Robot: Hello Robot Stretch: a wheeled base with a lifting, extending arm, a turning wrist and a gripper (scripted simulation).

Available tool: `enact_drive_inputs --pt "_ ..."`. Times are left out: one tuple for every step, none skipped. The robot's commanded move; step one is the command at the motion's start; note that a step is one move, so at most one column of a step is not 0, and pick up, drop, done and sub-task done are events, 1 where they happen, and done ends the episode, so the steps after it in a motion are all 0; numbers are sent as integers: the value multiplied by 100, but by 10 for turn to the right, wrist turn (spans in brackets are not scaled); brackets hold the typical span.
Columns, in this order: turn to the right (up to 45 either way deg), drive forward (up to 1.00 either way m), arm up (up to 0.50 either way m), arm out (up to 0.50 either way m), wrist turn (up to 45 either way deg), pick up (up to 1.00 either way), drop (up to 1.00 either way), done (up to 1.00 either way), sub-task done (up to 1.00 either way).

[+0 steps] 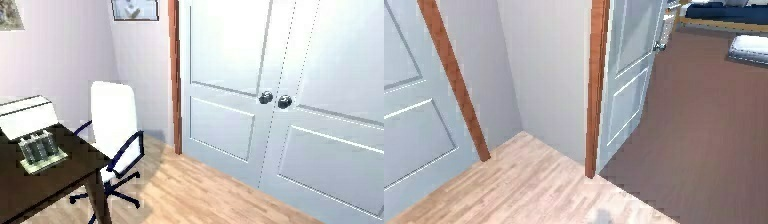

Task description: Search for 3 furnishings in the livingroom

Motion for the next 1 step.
enact_drive_inputs --pt "0 25 0 0 0 0 0 0 0"
